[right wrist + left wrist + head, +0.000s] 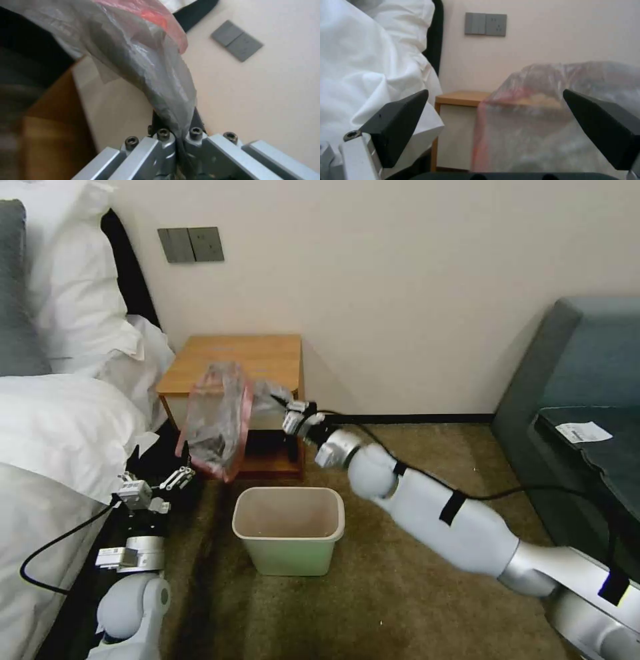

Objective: Pick up the garbage bag from the table and place it over the trash can.

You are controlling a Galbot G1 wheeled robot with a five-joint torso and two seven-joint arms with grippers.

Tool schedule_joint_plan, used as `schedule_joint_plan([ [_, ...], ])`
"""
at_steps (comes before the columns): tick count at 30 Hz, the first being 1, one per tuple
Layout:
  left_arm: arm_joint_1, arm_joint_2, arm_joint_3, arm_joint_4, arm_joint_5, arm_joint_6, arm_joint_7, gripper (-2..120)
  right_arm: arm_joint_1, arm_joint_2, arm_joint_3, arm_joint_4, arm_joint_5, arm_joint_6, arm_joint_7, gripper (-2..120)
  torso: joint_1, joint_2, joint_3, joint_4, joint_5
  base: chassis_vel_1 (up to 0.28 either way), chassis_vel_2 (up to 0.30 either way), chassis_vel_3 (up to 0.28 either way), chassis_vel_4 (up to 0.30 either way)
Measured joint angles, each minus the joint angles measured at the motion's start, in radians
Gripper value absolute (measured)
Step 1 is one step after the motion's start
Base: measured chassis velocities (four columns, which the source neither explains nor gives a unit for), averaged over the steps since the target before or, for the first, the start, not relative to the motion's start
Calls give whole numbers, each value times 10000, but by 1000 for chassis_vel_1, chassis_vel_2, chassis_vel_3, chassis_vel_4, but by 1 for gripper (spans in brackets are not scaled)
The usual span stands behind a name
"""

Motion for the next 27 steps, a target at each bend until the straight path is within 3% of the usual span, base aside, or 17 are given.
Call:
schedule_joint_plan([
  [6,6,-10,34,40,42,13,14,100,149,-278,-662,838,1072,-1468,-255,0,0,0,0,0,-1,0,0,0,0],
  [18,48,-21,46,4,96,12,23,100,428,-601,-858,2492,3685,-4023,-894,0,0,0,0,0,-1,0,0,0,0],
  [27,80,-33,53,41,151,-5,41,100,142,-817,-1023,3348,4198,-5231,-807,0,-1,0,0,1,-1,0,0,0,0],
])
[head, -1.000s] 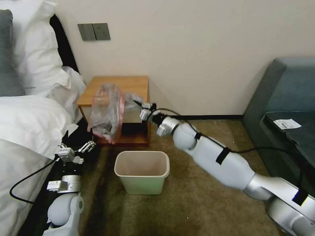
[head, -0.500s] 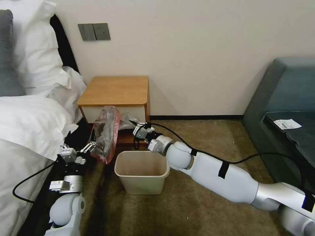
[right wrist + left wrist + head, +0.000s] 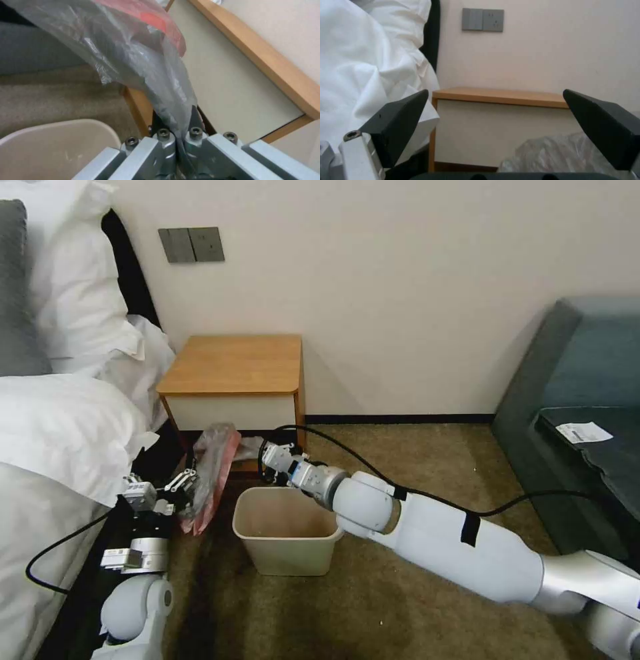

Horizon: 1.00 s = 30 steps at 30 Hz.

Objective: Pick up the garbage bag from the table and place it over the trash can.

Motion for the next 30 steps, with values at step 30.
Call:
schedule_joint_plan([
  [30,11,10,-118,-322,-252,221,-36,100,-1523,-774,-128,376,-437,-254,-198,0,0,0,0,-1,1,0,0,0,0],
])
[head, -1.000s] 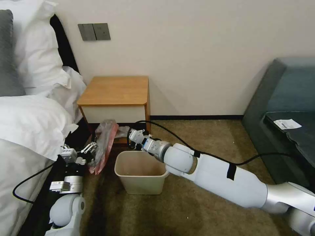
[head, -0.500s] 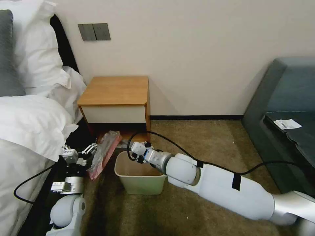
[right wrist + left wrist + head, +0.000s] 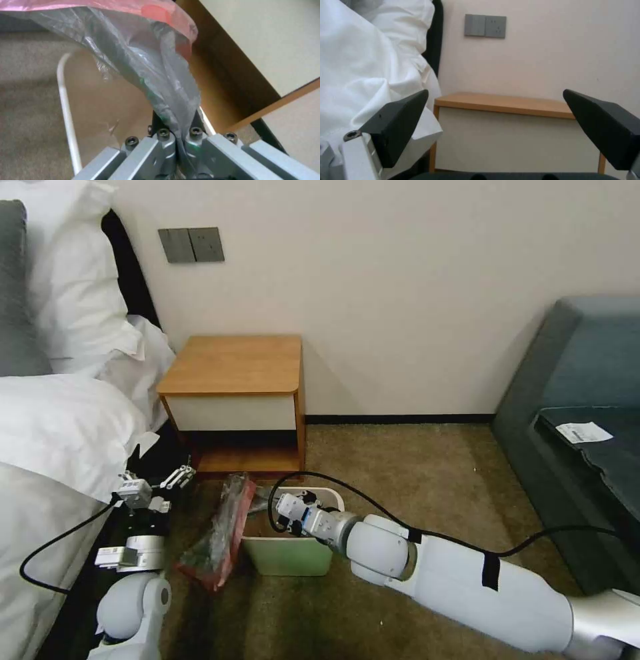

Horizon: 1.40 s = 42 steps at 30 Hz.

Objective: Pick up the garbage bag from the table and place it over the trash can.

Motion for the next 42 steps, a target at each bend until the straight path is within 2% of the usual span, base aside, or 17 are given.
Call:
schedule_joint_plan([
  [14,70,-24,42,-37,31,-9,0,100,-308,-86,387,-139,-316,87,-332,0,1,0,0,0,-1,0,0,0,0],
  [16,69,-30,48,-37,37,-13,0,100,-328,-94,387,-99,-368,45,-460,3,1,0,0,0,-1,0,0,0,0],
  [23,67,-5,53,-19,43,-24,0,100,-431,-264,523,29,-639,-44,-785,32,0,0,0,0,0,0,0,0,0],
  [25,64,-5,57,-18,43,-24,0,100,-439,-303,551,48,-656,-46,-803,36,0,0,0,1,-1,0,0,0,0],
  [28,47,-13,87,-18,48,-24,0,100,-468,-482,651,200,-669,-62,-828,49,0,0,0,0,-2,0,0,0,0],
  [29,47,-13,87,-18,48,-24,0,100,-468,-482,651,200,-669,-62,-828,49,0,0,0,0,-2,0,0,0,0],
  [32,23,-15,124,-19,62,76,-1,100,-580,-697,764,454,-670,-86,-854,65,0,0,0,0,-1,0,0,0,0],
  [33,23,-15,124,-19,62,76,-1,100,-580,-697,764,454,-670,-86,-854,65,0,0,0,0,-1,0,0,0,0],
  [37,118,13,157,-216,42,728,-285,100,-848,-871,1009,579,-787,-29,-912,82,0,0,0,0,-1,0,0,0,0],
  [38,118,13,157,-216,42,728,-285,100,-848,-871,1009,579,-787,-29,-912,82,0,0,0,0,-1,0,0,0,0],
  [40,252,102,163,-462,-81,1491,-641,100,-1074,-1029,1222,692,-893,73,-978,92,0,0,0,1,1,0,0,0,0],
  [41,290,156,161,-531,-147,1732,-801,100,-1171,-1102,1317,754,-916,108,-996,96,0,0,0,0,0,0,0,0,0],
  [42,290,156,161,-531,-147,1732,-801,100,-1171,-1102,1317,754,-916,108,-996,96,0,0,0,0,0,0,0,0,0],
])
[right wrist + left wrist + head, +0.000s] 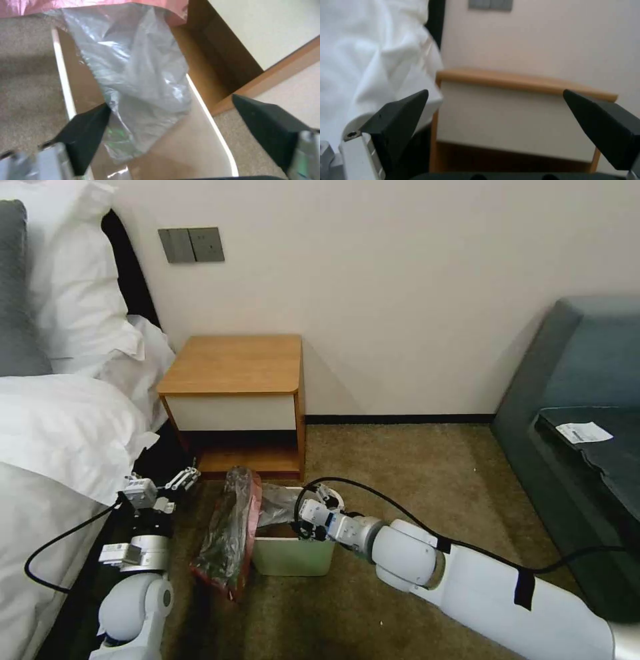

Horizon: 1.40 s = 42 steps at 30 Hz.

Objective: Pick up the garbage bag from the table and place it over the trash can.

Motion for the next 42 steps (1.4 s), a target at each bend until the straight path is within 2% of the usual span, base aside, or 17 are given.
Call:
schedule_joint_plan([
  [5,196,314,-45,-355,-603,701,-105,100,-480,-379,581,384,-38,146,-78,108,1,0,0,0,0,0,0,0,0],
  [8,548,535,-51,-950,-1352,1333,113,100,-1073,-809,1380,811,-39,372,-171,112,0,0,-1,-1,0,0,0,0,0],
  [14,998,724,-106,-1403,-1613,1394,205,100,-1555,-1173,2492,1173,137,665,-186,114,0,-1,0,-1,0,0,0,0,0],
  [16,1151,764,-128,-1532,-1215,1284,-187,100,-1643,-1215,2933,1261,325,706,-151,114,0,-1,0,0,-1,0,0,0,0],
  [17,1253,820,-81,-1621,-607,1254,-792,100,-1684,-1230,3175,1307,421,731,-128,113,0,-1,-1,-1,-1,0,0,0,0],
  [18,1253,820,-81,-1621,-607,1254,-792,100,-1684,-1230,3175,1307,421,731,-128,113,0,-1,-1,-1,-1,0,0,0,0],
  [19,1353,878,-21,-1702,-46,1361,-1360,100,-1726,-1237,3369,1340,499,767,-112,112,0,0,0,0,-2,0,0,0,0],
  [20,1486,961,-21,-1854,388,1729,-1728,100,-1792,-1240,3574,1367,569,827,-101,110,0,-1,0,1,-2,0,0,0,0],
  [21,1548,999,-77,-1982,482,2087,-1745,100,-1847,-1237,3713,1387,605,868,-94,108,0,-1,0,2,-1,0,0,0,0],
  [22,1548,999,-77,-1982,482,2087,-1745,100,-1847,-1237,3713,1387,605,868,-94,108,0,-1,0,2,-1,0,0,0,0],
  [25,1545,1074,-326,-2362,-444,3768,-964,100,-1980,-1161,4030,1425,684,981,-55,102,0,-1,0,1,-1,0,0,0,0],
  [26,1545,1074,-326,-2362,-444,3768,-964,100,-1980,-1161,4030,1425,684,981,-55,102,0,-1,0,1,-1,0,0,0,0],
  [29,1308,1105,-359,-2736,-1738,5626,-720,100,-2093,-1042,4294,1522,734,1029,-10,100,0,-1,0,0,0,0,0,0,0],
  [30,1308,1105,-359,-2736,-1738,5626,-720,100,-2093,-1042,4294,1522,734,1029,-10,100,0,-1,0,0,0,0,0,0,0],
  [33,1213,1079,-383,-2899,-1882,6827,-715,100,-2353,-1034,4651,1554,753,1194,2,100,1,0,0,0,0,0,0,0,0],
  [42,1037,974,-252,-2520,-1035,7368,-796,100,-2825,-1040,5196,1569,756,1559,-23,100,1,-1,0,0,0,0,0,0,0],
])
